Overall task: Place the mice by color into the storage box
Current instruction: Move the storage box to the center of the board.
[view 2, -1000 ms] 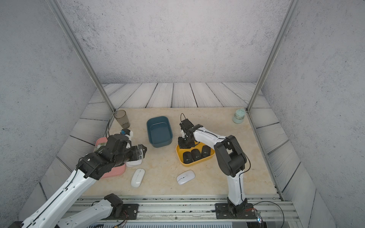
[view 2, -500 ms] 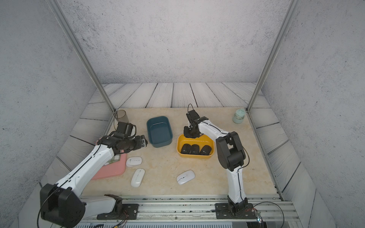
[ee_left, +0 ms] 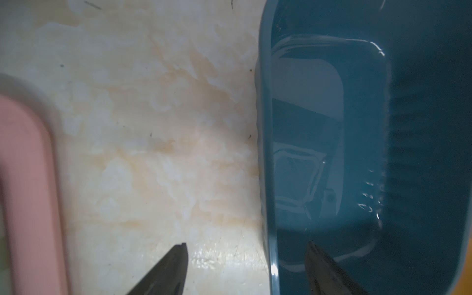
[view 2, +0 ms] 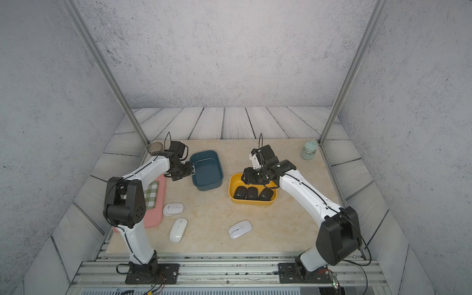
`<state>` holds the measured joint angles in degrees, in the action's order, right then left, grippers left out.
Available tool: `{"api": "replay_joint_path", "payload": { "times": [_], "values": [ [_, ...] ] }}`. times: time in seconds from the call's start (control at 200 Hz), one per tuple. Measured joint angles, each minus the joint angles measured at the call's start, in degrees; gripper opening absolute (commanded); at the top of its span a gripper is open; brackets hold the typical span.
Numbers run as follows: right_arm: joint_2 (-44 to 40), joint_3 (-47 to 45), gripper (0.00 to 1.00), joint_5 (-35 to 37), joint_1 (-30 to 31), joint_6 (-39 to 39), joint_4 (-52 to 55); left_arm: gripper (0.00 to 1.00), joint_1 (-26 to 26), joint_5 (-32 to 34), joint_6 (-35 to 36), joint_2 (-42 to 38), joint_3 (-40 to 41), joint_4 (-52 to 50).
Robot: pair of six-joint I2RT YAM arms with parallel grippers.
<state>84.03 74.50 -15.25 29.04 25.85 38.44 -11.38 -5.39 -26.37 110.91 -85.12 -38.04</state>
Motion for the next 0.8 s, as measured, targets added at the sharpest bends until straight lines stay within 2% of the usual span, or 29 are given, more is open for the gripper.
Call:
{"api": "replay_joint_path", "payload": {
  "times": [0.09,0.17,0.42,0.701,0.801],
  "values": [
    [-2.3,-1.7,0.57,0.2,0.0,-0.5,1.2,0.72,0.0,-0.5,0.6,1.4,-0.5,0.2],
    [-2.9,-2.9,0.57,0.4,0.0,-0.9,2.3,0.64,0.0,-1.2,1.4,2.0,-1.2,0.1],
    [-2.9,-5.4,0.57,0.6,0.0,-1.4,4.0,0.3,0.0,-2.0,5.3,4.8,-4.8,-1.2],
    [-4.0,-5.7,0.56,1.4,0.0,-2.4,5.2,0.18,0.0,-2.9,9.5,6.9,-5.9,-4.8],
    [-5.1,-5.7,0.56,1.9,0.0,-2.5,5.9,0.17,-0.3,-3.2,10.4,6.7,-5.8,-6.0]
  ]
}}
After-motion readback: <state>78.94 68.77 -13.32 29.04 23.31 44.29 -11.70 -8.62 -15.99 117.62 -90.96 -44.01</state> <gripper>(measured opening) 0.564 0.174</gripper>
